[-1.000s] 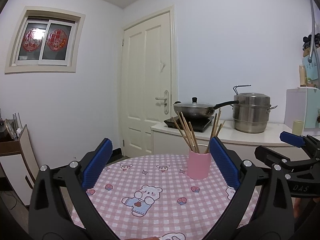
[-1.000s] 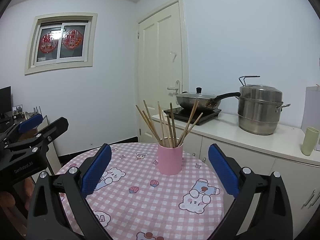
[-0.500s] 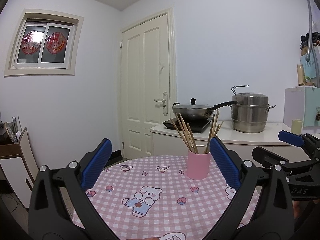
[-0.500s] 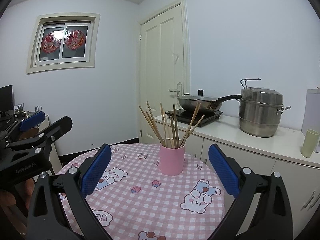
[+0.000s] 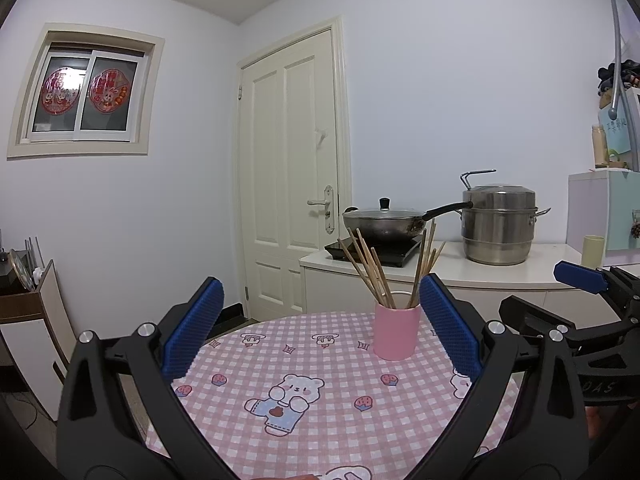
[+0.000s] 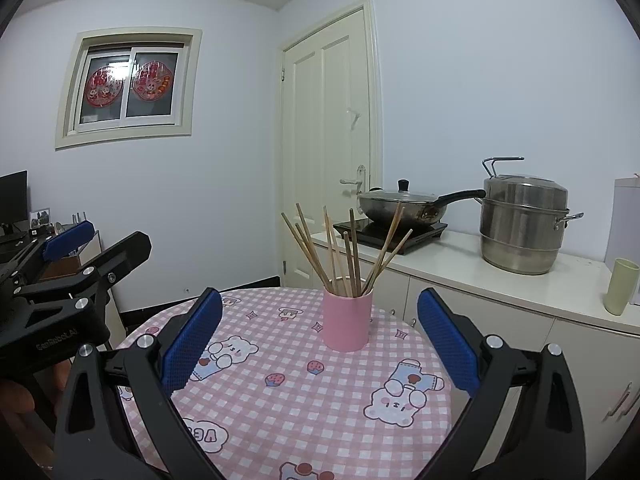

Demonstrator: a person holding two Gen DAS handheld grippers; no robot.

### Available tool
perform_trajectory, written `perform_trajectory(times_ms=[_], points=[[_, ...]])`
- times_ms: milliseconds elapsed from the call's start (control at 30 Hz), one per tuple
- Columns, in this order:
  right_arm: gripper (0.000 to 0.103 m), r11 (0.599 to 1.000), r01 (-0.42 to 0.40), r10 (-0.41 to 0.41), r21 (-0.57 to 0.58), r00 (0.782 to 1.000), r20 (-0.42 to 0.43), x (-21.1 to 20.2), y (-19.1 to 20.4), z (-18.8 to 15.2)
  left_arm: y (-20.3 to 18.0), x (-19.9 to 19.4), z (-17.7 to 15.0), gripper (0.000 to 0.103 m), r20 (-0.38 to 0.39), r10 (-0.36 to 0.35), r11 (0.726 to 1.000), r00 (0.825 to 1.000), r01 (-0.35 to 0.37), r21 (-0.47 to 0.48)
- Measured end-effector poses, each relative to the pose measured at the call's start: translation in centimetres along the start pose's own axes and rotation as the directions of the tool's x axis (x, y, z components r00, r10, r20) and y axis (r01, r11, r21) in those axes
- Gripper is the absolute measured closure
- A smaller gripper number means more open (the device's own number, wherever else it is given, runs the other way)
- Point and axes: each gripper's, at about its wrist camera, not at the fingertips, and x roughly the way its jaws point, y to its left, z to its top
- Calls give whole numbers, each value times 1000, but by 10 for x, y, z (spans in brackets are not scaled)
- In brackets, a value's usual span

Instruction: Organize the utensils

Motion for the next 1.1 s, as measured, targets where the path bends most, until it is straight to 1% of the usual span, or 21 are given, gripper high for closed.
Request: perform_trajectory(times_ms=[1100], points=[[9,1000,-9,9,4,1000,-17,2,5,-6,-2,1,-2,7,-10,6,1000,1000,-6,8]])
